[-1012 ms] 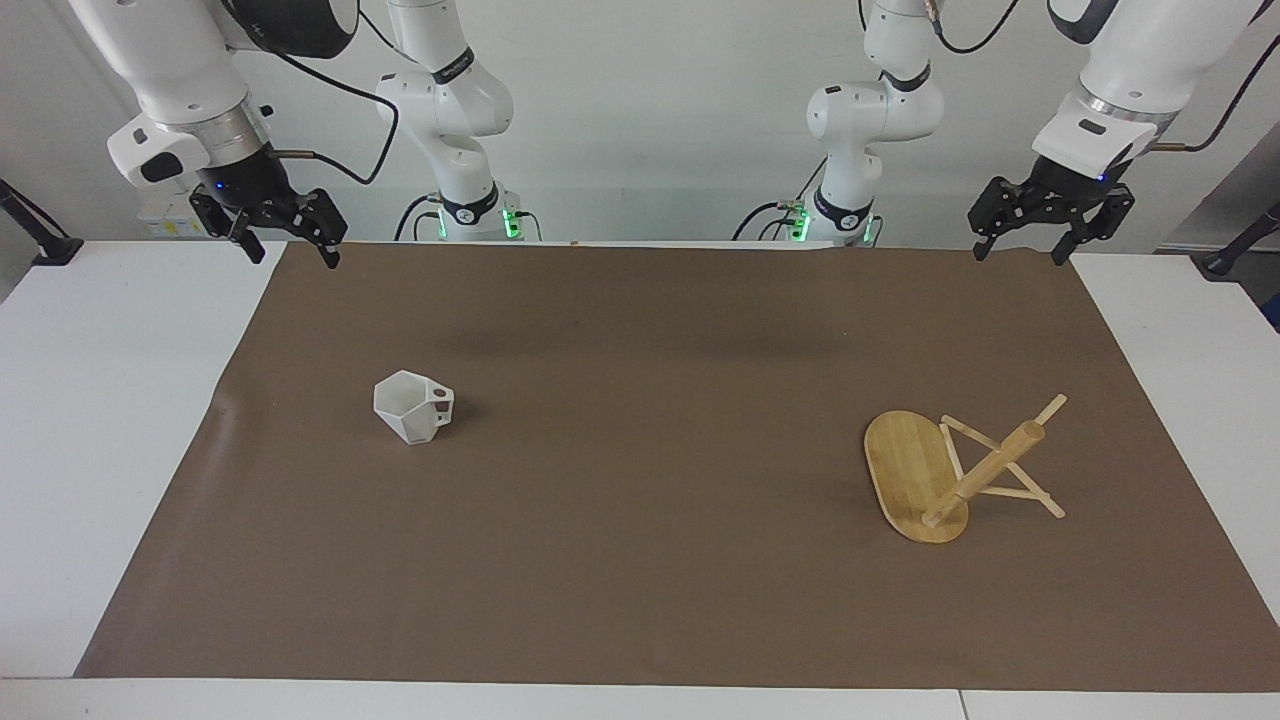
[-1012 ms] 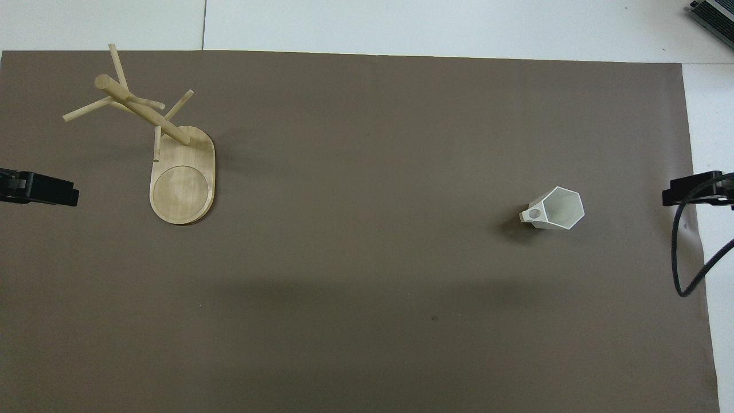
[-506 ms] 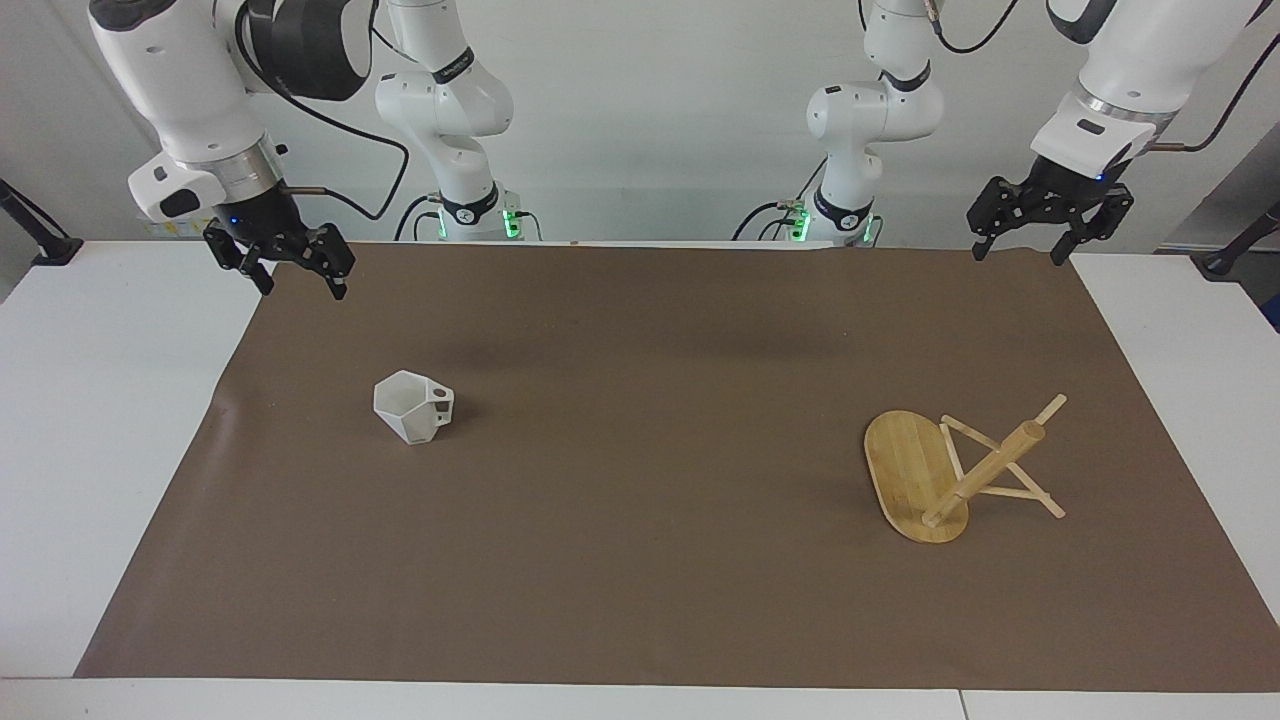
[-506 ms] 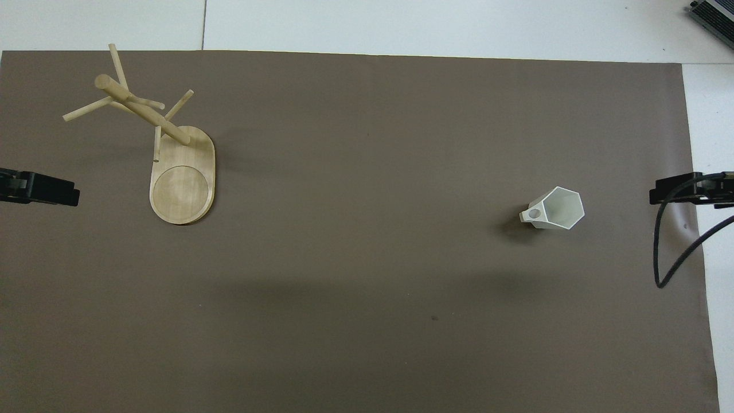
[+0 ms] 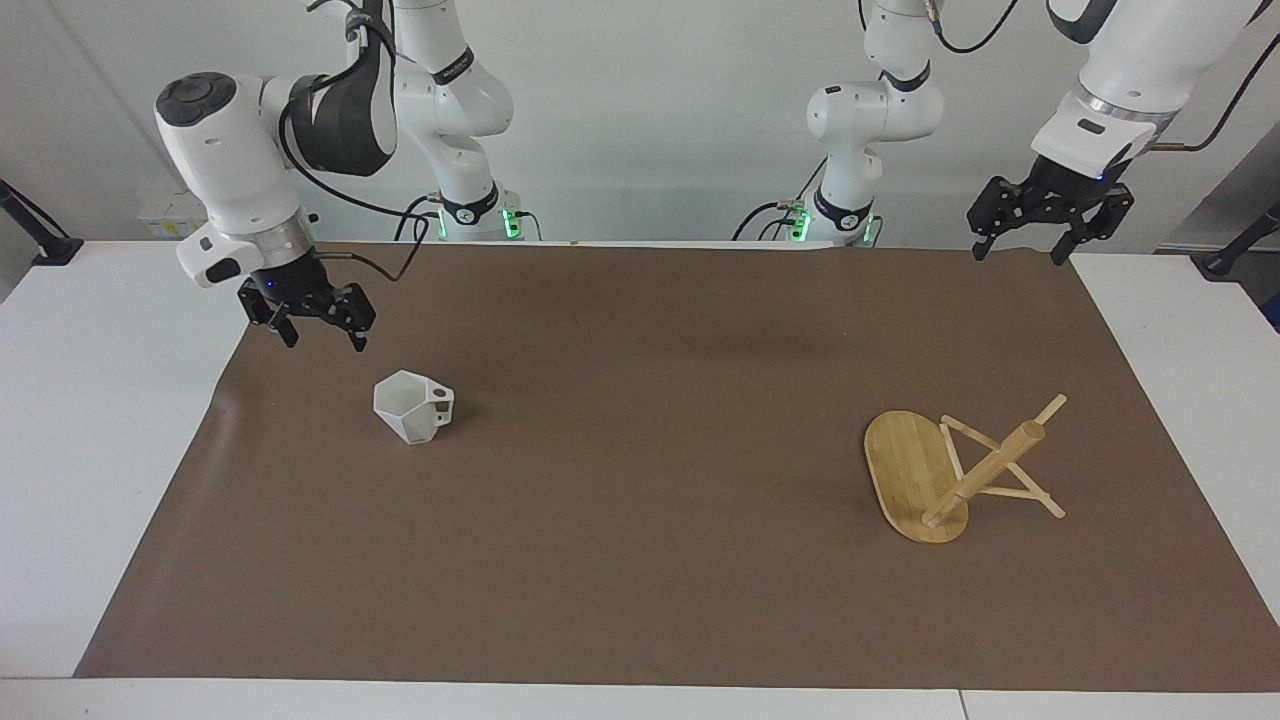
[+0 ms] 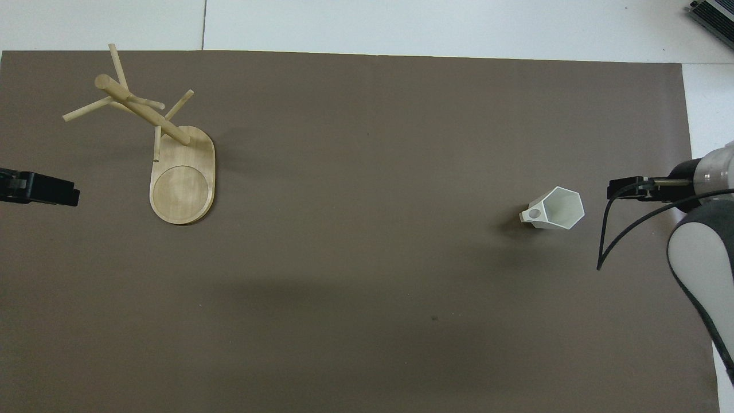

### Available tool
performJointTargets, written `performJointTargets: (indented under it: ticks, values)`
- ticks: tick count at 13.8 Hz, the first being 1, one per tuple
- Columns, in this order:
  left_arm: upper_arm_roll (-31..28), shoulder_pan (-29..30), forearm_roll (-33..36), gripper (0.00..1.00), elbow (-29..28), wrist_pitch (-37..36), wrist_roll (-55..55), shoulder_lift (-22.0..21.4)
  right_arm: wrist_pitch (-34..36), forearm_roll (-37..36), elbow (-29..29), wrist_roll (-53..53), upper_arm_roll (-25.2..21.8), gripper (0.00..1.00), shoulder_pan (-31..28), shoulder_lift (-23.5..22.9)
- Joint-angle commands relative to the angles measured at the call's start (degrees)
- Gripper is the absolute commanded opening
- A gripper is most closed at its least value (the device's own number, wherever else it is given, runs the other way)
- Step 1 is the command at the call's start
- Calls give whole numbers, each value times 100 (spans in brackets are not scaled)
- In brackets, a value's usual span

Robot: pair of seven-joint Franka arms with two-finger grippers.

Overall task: Hang cup on rack
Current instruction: 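Move the right gripper toward the white cup lying on its side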

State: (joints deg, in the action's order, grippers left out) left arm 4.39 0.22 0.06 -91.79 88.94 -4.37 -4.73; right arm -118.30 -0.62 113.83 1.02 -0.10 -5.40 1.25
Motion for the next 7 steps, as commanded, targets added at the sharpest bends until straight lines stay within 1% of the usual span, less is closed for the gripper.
performJointTargets:
  ticks: [1,5,7]
  values:
    - [-52,-40,-59,100,-129,36,50,-134,-447,97,130,135,-34,100,30,-343]
    - [-52,-22,-59,100,-129,36,50,-134,-930,97,288,179,10,100,30,-739]
    - [-52,-22,-59,100,-129,36,50,-134,-976,97,385,302,19,100,39,-802]
